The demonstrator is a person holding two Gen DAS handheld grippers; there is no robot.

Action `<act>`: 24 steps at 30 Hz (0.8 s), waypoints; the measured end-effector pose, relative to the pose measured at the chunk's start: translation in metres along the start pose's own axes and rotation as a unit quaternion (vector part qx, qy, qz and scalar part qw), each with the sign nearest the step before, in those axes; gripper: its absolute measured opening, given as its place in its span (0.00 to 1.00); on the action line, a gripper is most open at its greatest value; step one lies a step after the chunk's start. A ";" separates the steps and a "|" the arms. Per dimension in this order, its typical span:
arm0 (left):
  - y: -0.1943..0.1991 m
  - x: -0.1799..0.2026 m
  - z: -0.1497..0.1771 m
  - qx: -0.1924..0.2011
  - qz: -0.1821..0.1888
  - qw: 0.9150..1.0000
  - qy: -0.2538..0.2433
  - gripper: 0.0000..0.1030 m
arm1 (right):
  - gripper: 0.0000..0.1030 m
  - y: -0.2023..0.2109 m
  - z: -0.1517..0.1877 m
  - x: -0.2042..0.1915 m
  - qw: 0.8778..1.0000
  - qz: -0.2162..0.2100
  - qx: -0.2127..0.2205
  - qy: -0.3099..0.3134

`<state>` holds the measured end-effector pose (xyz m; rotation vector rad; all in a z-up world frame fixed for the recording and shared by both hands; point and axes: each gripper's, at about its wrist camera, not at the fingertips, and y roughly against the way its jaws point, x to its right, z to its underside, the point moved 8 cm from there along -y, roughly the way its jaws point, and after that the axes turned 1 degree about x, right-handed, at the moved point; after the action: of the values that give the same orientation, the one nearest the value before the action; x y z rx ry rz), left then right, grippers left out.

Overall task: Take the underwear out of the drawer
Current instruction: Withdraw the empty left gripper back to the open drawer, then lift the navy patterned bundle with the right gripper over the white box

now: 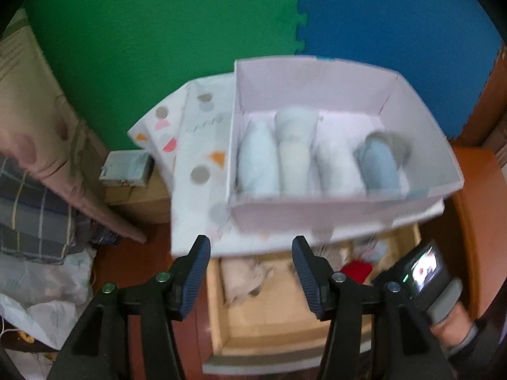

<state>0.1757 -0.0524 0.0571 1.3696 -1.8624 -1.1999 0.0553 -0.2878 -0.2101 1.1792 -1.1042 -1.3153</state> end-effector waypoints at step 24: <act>-0.126 0.008 0.163 -0.081 -0.057 0.992 0.077 0.53 | 0.27 0.012 0.002 -0.019 0.998 0.042 0.039 0.029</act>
<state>0.0985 -0.0160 -0.1304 1.4502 -1.5656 -1.2346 0.0548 -0.2700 -0.1969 1.2086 -1.1591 -1.1759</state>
